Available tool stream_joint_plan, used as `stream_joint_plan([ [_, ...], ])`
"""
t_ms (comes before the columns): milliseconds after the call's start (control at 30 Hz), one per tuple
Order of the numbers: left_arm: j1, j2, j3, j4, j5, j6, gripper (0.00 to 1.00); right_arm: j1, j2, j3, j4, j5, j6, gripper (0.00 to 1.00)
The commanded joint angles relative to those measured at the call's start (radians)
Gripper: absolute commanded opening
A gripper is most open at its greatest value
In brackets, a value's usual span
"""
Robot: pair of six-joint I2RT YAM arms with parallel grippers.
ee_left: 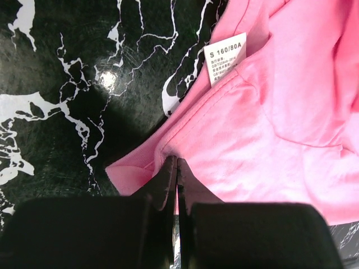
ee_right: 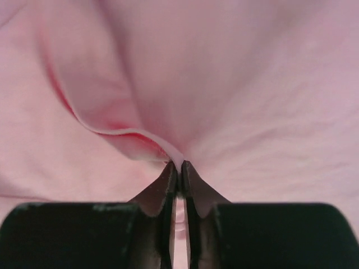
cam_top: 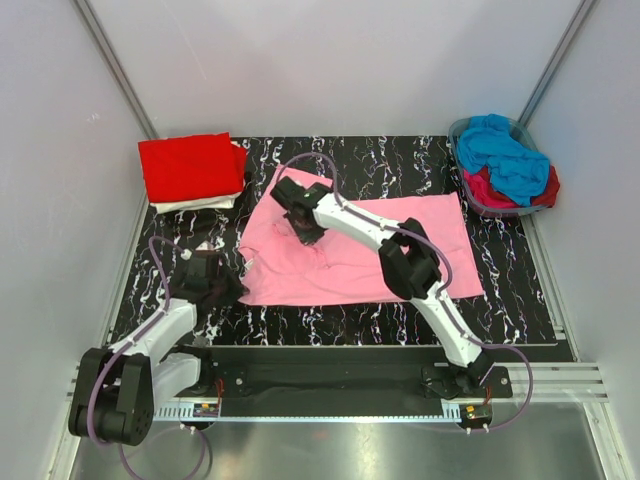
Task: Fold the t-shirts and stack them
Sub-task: Fold the tshirt
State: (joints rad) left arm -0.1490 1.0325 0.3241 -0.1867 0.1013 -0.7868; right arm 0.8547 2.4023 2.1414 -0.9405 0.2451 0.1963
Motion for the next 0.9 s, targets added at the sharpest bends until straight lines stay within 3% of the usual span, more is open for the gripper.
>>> stream_joint_plan([
  [0, 0.005, -0.022, -0.02, -0.023, -0.023, 0.003, 0.0, -0.069, -0.034, 0.051, 0.002, 0.013, -0.032, 0.16],
  [67, 0.005, -0.038, -0.022, -0.031, -0.029, 0.0, 0.0, -0.106, -0.01, 0.078, -0.001, -0.004, -0.04, 0.2],
  [100, 0.005, -0.045, -0.022, -0.037, -0.034, -0.003, 0.0, -0.118, 0.0, 0.092, -0.004, -0.01, -0.043, 0.28],
  [233, 0.005, -0.086, -0.026, -0.072, -0.054, -0.012, 0.0, -0.17, 0.052, 0.216, -0.073, -0.01, -0.044, 0.82],
  [267, 0.005, -0.104, -0.025, -0.077, -0.057, -0.012, 0.0, -0.181, 0.046, 0.242, -0.084, -0.007, -0.038, 0.88],
  [333, 0.003, -0.117, -0.01, -0.1, -0.058, 0.0, 0.02, -0.21, 0.006, 0.223, -0.083, -0.013, -0.023, 0.92],
  [433, 0.002, -0.166, 0.032, -0.187, -0.086, 0.021, 0.18, -0.268, -0.165, 0.036, -0.002, -0.036, 0.035, 0.93],
  [467, 0.002, -0.211, 0.047, -0.221, -0.1, 0.026, 0.27, -0.288, -0.292, -0.126, 0.029, -0.043, 0.089, 0.93],
  [533, -0.02, -0.265, 0.081, -0.272, -0.13, 0.018, 0.35, -0.36, -0.435, -0.31, 0.128, -0.084, 0.142, 0.93],
  [567, -0.026, -0.313, 0.104, -0.283, -0.13, 0.009, 0.36, -0.39, -0.579, -0.495, 0.158, -0.096, 0.199, 0.93],
  [667, -0.04, -0.347, 0.173, -0.339, -0.141, 0.009, 0.38, -0.482, -0.837, -0.824, 0.236, -0.116, 0.311, 0.93],
  [733, -0.043, -0.344, 0.196, -0.352, -0.134, 0.015, 0.41, -0.509, -0.979, -0.958, 0.282, -0.151, 0.344, 0.92],
  [867, -0.049, -0.246, 0.17, -0.248, -0.032, 0.028, 0.49, -0.56, -1.071, -1.222, 0.325, -0.207, 0.393, 0.93],
])
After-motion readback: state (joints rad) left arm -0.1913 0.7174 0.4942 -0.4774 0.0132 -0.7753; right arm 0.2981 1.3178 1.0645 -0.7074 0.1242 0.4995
